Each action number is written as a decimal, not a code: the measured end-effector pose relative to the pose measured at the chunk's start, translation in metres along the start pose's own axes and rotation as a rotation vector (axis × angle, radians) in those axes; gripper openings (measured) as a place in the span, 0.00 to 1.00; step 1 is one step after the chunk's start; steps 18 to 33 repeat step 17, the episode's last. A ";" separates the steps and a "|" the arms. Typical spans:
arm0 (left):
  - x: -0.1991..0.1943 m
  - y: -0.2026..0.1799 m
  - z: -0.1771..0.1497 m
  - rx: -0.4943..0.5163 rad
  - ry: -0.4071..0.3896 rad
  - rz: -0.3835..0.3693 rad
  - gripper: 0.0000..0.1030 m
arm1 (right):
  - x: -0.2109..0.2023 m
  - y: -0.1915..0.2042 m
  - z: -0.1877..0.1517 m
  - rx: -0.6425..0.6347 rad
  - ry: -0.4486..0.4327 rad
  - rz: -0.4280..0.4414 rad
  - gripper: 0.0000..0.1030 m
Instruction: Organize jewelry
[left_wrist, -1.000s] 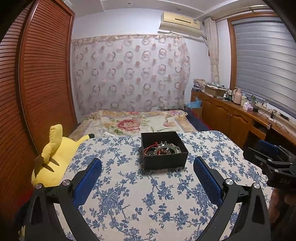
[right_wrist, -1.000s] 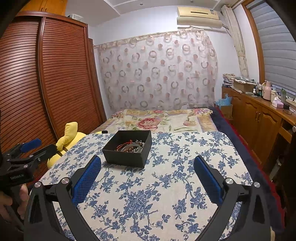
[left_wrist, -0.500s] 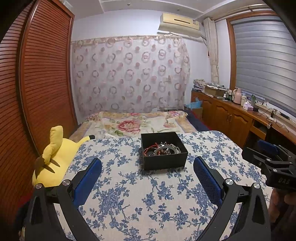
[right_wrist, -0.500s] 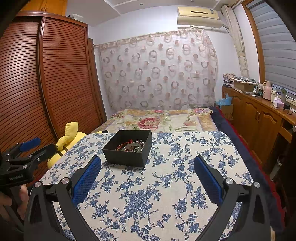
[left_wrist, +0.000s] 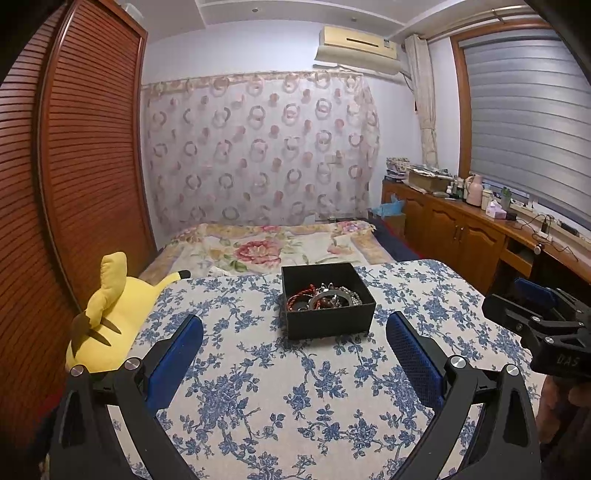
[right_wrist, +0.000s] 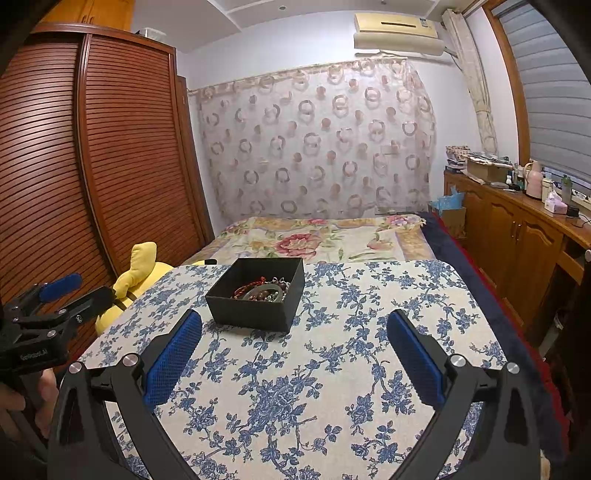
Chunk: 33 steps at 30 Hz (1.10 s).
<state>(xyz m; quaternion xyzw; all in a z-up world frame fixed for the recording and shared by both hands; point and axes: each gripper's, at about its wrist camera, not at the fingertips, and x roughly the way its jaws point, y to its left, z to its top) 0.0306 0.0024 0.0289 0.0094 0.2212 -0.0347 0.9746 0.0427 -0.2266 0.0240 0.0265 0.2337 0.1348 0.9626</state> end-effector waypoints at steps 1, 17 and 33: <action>0.000 -0.001 0.000 0.001 0.000 0.000 0.93 | 0.000 0.001 0.000 -0.001 0.000 -0.001 0.98; 0.003 -0.001 -0.003 0.000 0.004 0.005 0.93 | 0.000 0.001 0.000 -0.001 0.000 -0.002 0.98; 0.003 -0.001 -0.003 0.000 0.004 0.005 0.93 | 0.000 0.001 0.000 -0.001 0.000 -0.002 0.98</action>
